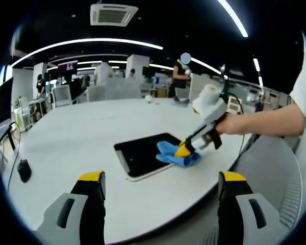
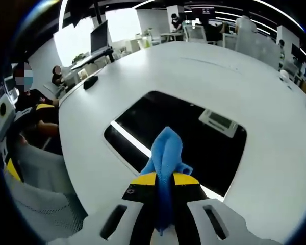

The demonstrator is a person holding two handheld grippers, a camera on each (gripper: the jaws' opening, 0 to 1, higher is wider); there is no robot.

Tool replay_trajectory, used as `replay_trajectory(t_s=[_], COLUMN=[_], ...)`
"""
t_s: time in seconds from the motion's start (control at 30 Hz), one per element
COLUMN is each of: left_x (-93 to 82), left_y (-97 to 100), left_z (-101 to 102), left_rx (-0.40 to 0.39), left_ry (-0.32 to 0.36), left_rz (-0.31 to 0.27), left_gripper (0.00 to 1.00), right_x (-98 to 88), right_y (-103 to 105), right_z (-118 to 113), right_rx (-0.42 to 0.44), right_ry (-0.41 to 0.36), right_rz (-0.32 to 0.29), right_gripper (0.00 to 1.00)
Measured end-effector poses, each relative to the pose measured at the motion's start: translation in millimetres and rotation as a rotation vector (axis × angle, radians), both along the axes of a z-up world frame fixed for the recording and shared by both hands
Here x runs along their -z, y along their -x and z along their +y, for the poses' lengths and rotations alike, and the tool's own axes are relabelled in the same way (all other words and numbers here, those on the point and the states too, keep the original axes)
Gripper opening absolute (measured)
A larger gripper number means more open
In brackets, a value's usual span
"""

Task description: Wipe the mirror surface with the cleaning cloth until all visible marks leave the cleaned area.

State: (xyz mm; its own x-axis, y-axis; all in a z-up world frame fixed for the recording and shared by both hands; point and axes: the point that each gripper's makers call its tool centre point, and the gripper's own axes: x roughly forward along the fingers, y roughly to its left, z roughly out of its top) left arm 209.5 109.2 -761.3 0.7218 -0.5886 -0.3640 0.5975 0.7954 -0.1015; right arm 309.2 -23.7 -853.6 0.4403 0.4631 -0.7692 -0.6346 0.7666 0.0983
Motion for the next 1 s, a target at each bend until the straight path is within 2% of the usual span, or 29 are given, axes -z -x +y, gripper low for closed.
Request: replay_trajectory(t_s=[0.27,0.6,1.0], left_x=[0.8,-0.1,-0.7], left_y=[0.6,0.1,0.5], left_z=[-1,-1,-2], left_rx=[0.007,0.007,0.008], left_ry=[-0.001,0.005,0.011], left_rz=[0.006,0.001,-0.003], left_gripper=[0.91,0.91,0.92], right_x=[-0.1,0.6,0.9], right_y=[1,2,3], right_z=[-9,-36,-47], right_rx=[0.012,0.044,0.074], right_ry=[-0.006,0.013,0.016], right_rz=[0.002,0.009,0.017], right_gripper=[0.05,0.05,0.05])
